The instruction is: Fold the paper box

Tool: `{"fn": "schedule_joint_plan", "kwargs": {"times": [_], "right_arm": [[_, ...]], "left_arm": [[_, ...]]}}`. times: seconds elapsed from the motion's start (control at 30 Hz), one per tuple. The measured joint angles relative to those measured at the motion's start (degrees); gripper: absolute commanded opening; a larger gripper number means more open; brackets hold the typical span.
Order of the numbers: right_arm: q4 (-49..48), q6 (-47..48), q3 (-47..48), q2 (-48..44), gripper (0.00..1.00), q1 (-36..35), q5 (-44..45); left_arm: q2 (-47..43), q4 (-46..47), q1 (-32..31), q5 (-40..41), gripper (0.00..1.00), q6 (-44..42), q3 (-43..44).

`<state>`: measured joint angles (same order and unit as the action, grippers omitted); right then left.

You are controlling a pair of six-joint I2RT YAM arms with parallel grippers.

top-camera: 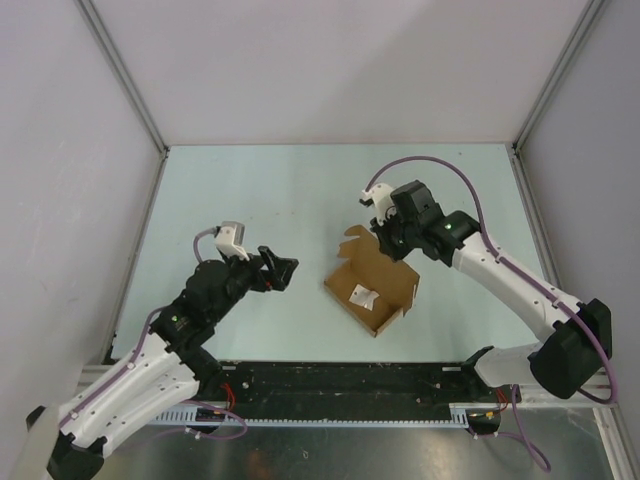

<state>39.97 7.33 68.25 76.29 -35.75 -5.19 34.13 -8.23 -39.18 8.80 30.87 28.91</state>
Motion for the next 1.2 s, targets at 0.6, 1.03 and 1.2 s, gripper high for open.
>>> {"fn": "schedule_joint_plan", "kwargs": {"times": [0.6, 1.03, 1.2], "right_arm": [[-5.9, 35.3, 0.0, -3.3, 0.0, -1.7, -14.8], [-2.8, 47.1, 2.3, 4.1, 0.13, -5.4, -18.1], [-1.9, 48.6, 2.6, 4.8, 0.3, -7.0, -17.2]], "left_arm": [[-10.3, -2.9, 0.0, -2.1, 0.94, 0.8, -3.0], [-11.5, -5.9, 0.0, -3.0, 0.94, 1.9, -4.4], [-11.5, -6.3, 0.0, -3.0, 0.94, 2.3, -5.1]]}}
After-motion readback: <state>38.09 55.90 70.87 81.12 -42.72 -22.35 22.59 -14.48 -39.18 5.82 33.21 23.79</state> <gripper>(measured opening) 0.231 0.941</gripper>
